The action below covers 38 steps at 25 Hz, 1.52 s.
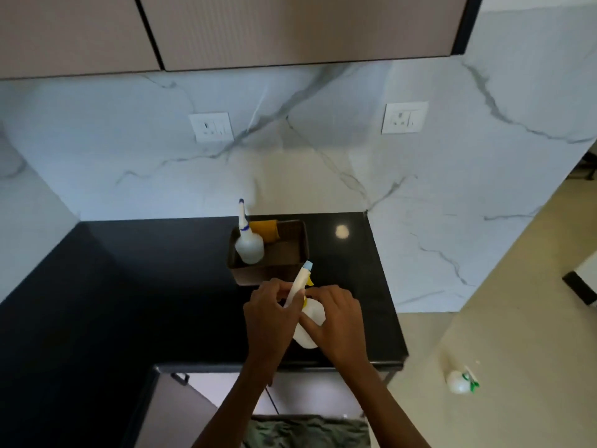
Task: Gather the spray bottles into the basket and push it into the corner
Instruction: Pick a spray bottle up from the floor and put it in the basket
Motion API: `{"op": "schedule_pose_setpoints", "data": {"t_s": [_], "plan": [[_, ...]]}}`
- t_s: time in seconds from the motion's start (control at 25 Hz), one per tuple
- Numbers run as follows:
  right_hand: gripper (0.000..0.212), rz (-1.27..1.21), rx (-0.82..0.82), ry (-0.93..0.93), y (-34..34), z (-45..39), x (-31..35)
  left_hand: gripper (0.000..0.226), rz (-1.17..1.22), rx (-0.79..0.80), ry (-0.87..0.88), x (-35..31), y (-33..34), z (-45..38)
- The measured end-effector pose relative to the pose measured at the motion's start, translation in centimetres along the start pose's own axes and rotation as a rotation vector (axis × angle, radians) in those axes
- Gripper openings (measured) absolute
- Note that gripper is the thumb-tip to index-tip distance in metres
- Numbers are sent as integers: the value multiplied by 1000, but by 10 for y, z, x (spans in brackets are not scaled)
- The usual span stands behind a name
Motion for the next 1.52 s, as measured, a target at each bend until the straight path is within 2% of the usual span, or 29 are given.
{"op": "schedule_pose_setpoints", "data": {"t_s": [0.2,0.44,0.52,0.68,0.84,0.96,1.08,1.24,1.52], "plan": [[46,131,-32,34,33,-27,43,20,17,28,-18,22,-41,-36],[47,246,-69,-46,60,-64,65,16,132,-29,50,33,-62,-69],[49,208,-77,-51,63,-88,59,26,199,4,59,32,-61,-88],[49,172,-44,-52,66,-155,29,42,276,100,-93,62,-54,-141],[47,149,37,38,93,-215,-11,46,5,155,-77,104,-41,-192],[40,160,119,54,128,-245,-36,50,-188,202,-161,149,-27,-222],[40,152,249,107,163,-256,-53,71,-312,285,-244,187,-19,-234],[43,148,414,157,202,-251,-70,96,-463,400,-267,216,-12,-234],[43,44,401,182,208,-252,-76,110,-551,426,-244,227,-6,-228]]}}
Point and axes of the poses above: each hand's wrist, its own z-axis away from the middle knuckle, its own y-axis out of the palm, x = y × z, the point moved 9 cm from there along -z, towards the middle knuckle, and after that the axes turned 11 degrees about z, right-handed, at the moved point
